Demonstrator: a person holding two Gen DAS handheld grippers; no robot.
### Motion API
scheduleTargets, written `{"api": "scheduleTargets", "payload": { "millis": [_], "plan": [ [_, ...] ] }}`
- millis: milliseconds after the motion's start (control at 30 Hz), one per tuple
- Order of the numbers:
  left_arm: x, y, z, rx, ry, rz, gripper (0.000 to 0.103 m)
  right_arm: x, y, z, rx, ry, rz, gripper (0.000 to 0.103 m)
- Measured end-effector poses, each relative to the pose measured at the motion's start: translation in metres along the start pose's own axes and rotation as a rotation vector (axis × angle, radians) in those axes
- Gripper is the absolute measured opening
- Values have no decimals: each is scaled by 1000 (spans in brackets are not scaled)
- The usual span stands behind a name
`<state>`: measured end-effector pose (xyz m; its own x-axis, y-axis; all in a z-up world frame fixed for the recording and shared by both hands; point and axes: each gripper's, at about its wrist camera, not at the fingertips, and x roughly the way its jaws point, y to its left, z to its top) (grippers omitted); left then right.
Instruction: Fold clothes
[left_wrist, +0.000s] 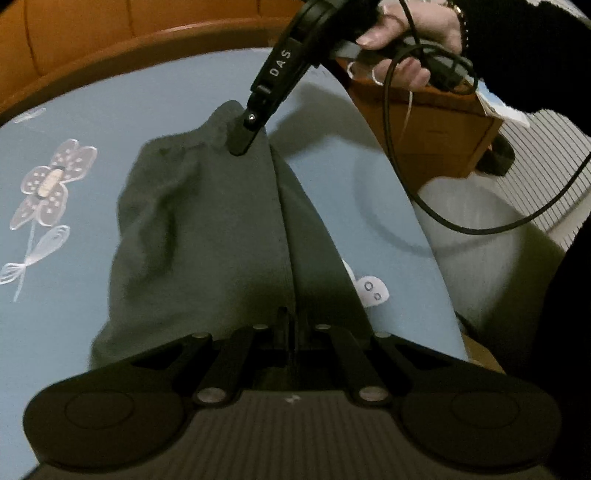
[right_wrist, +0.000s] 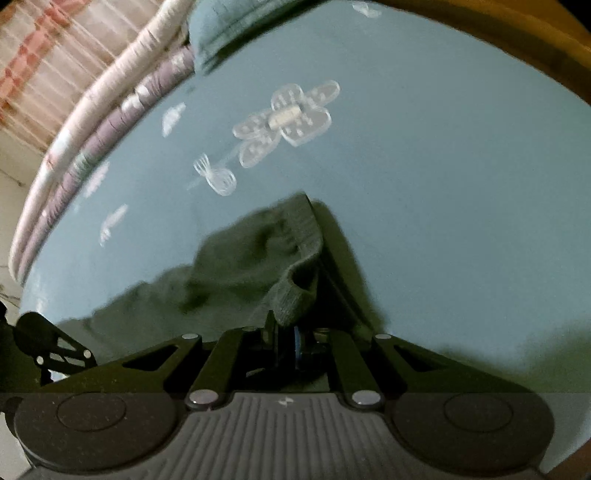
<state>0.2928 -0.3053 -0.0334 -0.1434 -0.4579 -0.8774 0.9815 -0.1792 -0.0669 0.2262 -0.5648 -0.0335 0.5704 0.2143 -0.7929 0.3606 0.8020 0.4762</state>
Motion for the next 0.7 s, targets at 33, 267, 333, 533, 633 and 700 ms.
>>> {"api": "scheduleTargets", "payload": {
  "millis": [33, 267, 333, 533, 633, 700],
  "plan": [
    [2, -1, -1, -3, 5, -7, 0, 1, -1, -4, -2, 8, -6, 9],
    [20, -6, -1, 7, 23, -13, 0, 14, -2, -24, -81, 19, -91, 10],
    [24, -9, 3, 18, 5, -15, 0, 13, 3, -24, -94, -1, -108, 10],
    [22, -16, 13, -10, -63, -32, 3, 5, 12, -25, -96, -43, -170, 17],
    [-2, -13, 6, -56, -111, -9, 8, -9, 17, -29, -88, -69, -214, 25],
    [-22, -11, -6, -98, -141, 16, 13, -18, 21, -32, -83, -87, -243, 42]
  ]
}}
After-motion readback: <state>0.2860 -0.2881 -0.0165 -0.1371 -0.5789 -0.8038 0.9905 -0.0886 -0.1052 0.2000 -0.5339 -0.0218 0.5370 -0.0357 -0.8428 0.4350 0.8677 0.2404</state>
